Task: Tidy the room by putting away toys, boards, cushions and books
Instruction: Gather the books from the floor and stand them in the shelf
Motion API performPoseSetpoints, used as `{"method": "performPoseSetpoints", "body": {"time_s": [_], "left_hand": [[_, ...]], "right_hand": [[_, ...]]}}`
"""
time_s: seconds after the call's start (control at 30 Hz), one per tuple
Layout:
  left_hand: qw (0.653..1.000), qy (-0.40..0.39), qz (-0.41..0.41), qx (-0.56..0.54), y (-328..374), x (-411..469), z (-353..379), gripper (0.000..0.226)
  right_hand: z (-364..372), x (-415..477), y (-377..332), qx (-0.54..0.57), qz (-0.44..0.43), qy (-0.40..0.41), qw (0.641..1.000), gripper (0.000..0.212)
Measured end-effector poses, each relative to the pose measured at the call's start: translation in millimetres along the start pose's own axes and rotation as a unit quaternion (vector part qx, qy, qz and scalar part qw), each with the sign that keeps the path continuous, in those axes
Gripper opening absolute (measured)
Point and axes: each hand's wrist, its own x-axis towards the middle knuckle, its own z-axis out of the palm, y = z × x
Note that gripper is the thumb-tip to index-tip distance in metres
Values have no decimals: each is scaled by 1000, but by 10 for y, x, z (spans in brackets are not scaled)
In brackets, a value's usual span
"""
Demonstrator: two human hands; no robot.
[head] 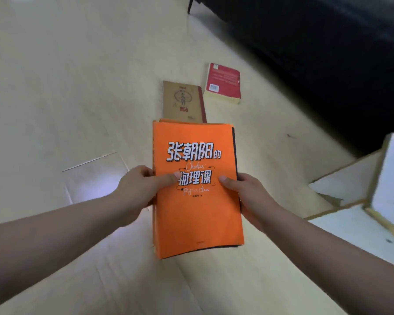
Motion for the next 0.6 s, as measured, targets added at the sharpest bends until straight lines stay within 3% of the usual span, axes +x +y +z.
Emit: {"method": "performPoseSetpoints", "body": {"time_s": [0.27, 0.4, 0.6], "left_hand": [[992, -33, 119, 13, 1044, -431, 1094, 37], [988, -63, 139, 30, 1372, -625, 1693, 46], [979, -106, 156, 75, 1706, -827, 2798, 51]], "right_hand": [[-1079, -602, -786, 59, -89, 66, 992, 35], [-1612, -955, -970, 103, -107, 81, 986, 32], [-2551, -1447, -1028, 153, -129, 166, 966, 33]]}}
